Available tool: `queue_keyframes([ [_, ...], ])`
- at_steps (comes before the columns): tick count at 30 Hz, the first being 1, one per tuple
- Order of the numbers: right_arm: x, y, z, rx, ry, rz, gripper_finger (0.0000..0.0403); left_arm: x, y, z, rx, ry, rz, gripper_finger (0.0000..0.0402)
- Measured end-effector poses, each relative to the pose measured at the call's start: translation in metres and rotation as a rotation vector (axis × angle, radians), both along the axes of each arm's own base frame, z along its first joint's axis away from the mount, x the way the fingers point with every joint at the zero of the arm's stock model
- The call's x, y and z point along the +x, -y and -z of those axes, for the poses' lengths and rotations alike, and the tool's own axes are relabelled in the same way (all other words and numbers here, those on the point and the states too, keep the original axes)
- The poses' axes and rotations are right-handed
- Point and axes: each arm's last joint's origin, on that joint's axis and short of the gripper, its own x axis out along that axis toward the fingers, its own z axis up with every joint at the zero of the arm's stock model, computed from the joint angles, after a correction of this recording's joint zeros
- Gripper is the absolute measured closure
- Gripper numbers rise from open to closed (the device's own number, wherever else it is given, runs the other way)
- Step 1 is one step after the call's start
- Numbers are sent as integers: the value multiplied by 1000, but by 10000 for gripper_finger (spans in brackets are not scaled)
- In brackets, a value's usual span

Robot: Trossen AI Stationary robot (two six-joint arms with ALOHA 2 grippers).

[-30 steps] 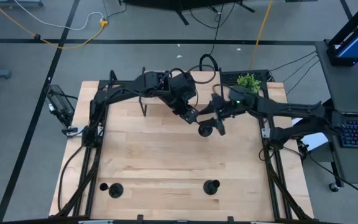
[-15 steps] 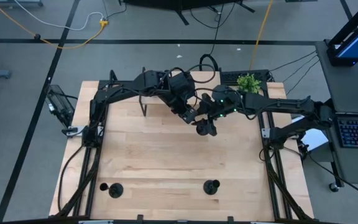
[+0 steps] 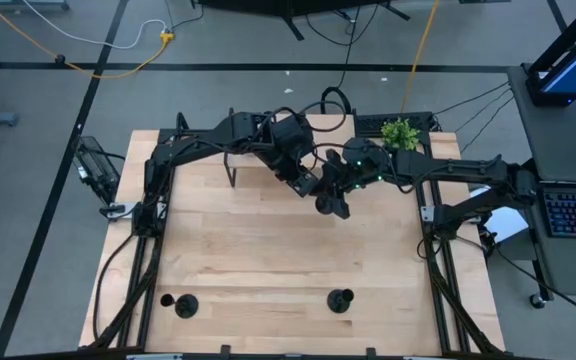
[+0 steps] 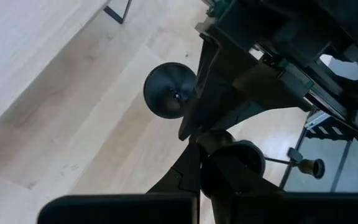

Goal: Pick & Place candle stick holders
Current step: Put the top black candle holder on the shelf

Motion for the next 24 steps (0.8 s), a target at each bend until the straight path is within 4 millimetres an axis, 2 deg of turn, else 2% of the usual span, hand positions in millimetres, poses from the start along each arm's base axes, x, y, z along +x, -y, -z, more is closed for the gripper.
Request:
queue_keyframes([
  [8, -1, 0, 1, -2, -19, 26, 393, 0, -4, -1, 2, 13, -2, 385],
  [18, -10, 3, -2, -22, -51, 99, 393, -4, -11, -5, 39, 33, 26, 225],
  [24, -18, 9, -9, -65, -41, 197, 394, -28, -12, -20, -42, 12, 43, 167],
])
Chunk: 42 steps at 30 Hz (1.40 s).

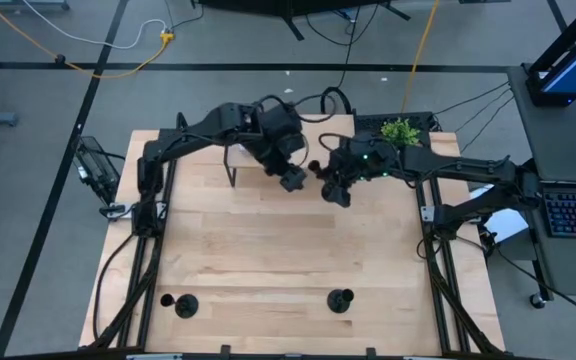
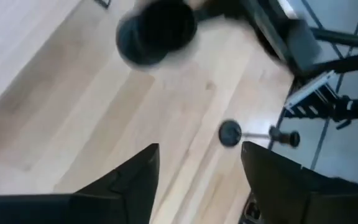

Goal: Pick & Place candle stick holders
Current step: Put the top black candle holder on the shelf

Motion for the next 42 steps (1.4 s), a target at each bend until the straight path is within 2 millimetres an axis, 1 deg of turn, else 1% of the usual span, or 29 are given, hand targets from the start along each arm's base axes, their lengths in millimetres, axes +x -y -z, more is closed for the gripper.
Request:
queue_keyframes([
  [2, -5, 3, -4, -12, 16, 26, 394, -9, 3, -5, 58, -28, -27, 160],
  [5, -11, 15, -19, -55, 119, 91, 394, -20, 6, -10, 191, -81, -81, 161],
  [9, -20, 41, -38, -128, 281, 222, 394, -29, 14, -13, 322, -146, -136, 171],
  [12, -27, 65, -42, -144, 336, 309, 394, -30, 19, -13, 401, -175, -166, 179],
  [14, -30, 80, -40, -140, 346, 365, 394, -30, 23, -12, 423, -185, -166, 184],
  [18, -34, 107, -29, -128, 310, 457, 394, -27, 29, -6, 430, -203, -146, 192],
  [22, -35, 123, -19, -117, 278, 501, 394, -25, 30, 1, 431, -238, -152, 198],
  [28, -31, 134, -13, -125, 291, 521, 394, -22, 30, 15, 432, -293, -156, 198],
  [32, -29, 142, -4, -121, 263, 548, 394, -20, 30, 24, 424, -326, -162, 201],
  [36, -29, 151, 3, -148, 222, 642, 394, -19, 33, 27, 425, -336, -154, 201],
  [42, -32, 154, 3, -132, 245, 667, 394, -19, 35, 28, 424, -336, -151, 202],
])
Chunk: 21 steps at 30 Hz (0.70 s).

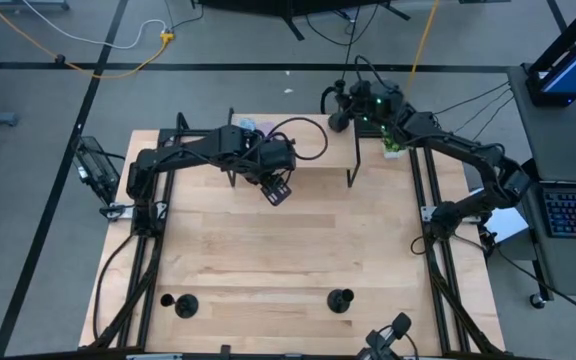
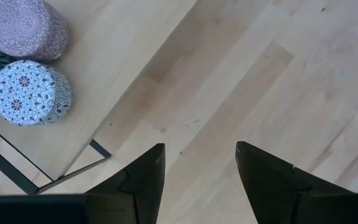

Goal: Pick & Place candle stick holders
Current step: Put the top black candle holder on the shelf

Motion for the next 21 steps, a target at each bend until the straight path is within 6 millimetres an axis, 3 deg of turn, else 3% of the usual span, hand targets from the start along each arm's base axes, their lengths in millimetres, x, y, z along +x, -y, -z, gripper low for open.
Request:
queue_keyframes([
  [5, 0, 0, 2, 12, 17, 4, 394, 1, 0, 0, 1, 9, 0, 202],
  [15, -3, -5, 34, -16, 102, 7, 394, 3, 0, -1, 4, 28, 4, 202],
  [21, -3, -9, 46, 5, 105, 1, 338, 3, 0, -1, 2, 30, -3, 201],
])
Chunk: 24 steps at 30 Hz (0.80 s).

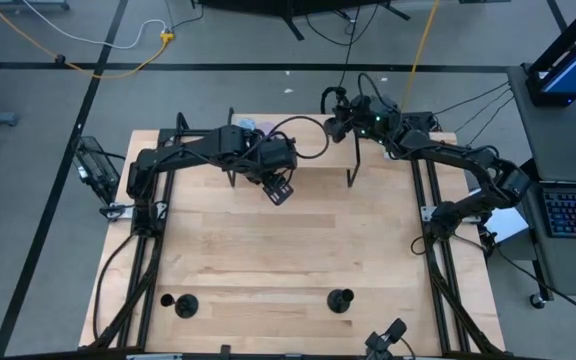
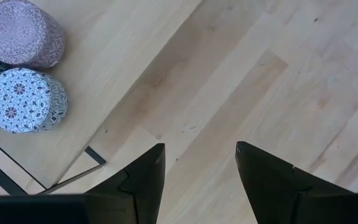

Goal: Pick & Place candle stick holders
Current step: Put the top black candle holder on the shelf, then put the left black candle holder on the shelf

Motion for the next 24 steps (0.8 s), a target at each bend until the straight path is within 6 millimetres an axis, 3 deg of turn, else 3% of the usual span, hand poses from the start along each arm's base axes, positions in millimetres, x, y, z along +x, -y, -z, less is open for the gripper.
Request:
queue_keyframes([
  [12, -4, -2, -3, -14, -27, 0, 212, 0, 0, 0, -3, 1, -3, 201],
  [19, -18, -14, -20, -49, -56, -10, 132, 0, 1, 0, -26, 3, 9, 201],
  [24, -33, -28, -35, -22, -59, -9, 96, 0, 2, 0, -28, 1, 9, 201],
])
